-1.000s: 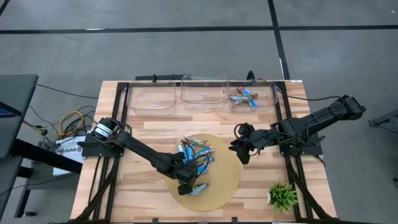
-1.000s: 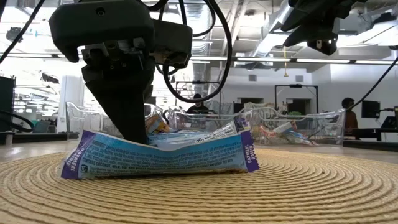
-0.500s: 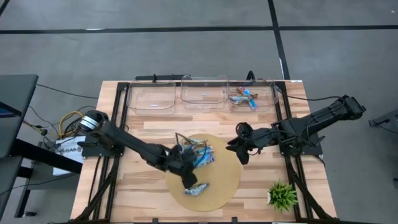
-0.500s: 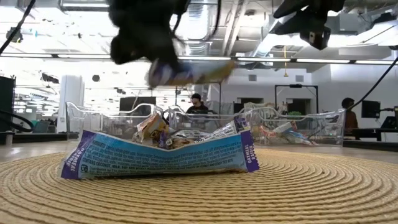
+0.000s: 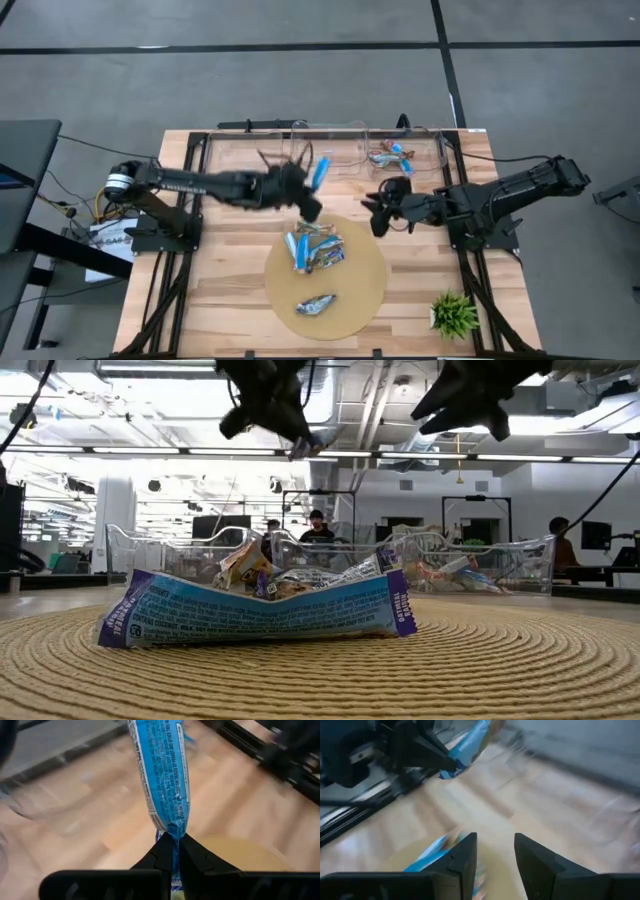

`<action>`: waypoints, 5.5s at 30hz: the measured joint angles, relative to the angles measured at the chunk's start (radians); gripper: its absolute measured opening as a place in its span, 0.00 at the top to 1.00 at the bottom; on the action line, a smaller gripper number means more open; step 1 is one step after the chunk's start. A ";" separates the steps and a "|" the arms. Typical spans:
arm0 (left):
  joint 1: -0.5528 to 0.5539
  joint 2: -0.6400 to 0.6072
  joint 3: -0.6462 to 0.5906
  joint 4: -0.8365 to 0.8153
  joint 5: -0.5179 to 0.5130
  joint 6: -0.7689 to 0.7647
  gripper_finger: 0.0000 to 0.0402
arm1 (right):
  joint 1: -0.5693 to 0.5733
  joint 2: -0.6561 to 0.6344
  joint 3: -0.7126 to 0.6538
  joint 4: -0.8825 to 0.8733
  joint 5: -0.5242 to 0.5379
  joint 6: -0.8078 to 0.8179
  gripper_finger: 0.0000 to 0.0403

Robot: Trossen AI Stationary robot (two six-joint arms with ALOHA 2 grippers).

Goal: Pick and place Granola Bars by type
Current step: Put the blue granola bar into the center transparent bin

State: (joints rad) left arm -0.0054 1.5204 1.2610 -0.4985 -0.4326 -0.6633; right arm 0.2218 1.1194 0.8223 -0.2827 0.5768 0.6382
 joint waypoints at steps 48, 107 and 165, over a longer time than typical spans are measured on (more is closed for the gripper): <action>0.575 0.202 0.002 0.318 0.476 0.323 0.70 | -0.312 0.000 -0.001 0.029 -0.040 -0.168 0.70; -0.220 0.314 0.008 0.059 0.450 0.206 0.76 | 0.098 0.000 0.000 -0.169 -0.243 -0.166 0.70; -0.211 0.531 0.291 -0.147 0.339 0.226 0.87 | 0.093 0.000 0.000 -0.082 -0.310 -0.156 0.70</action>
State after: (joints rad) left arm -0.2163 2.0510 1.5524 -0.6454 -0.0937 -0.4370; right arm 0.3153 1.1194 0.8223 -0.3646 0.2672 0.4819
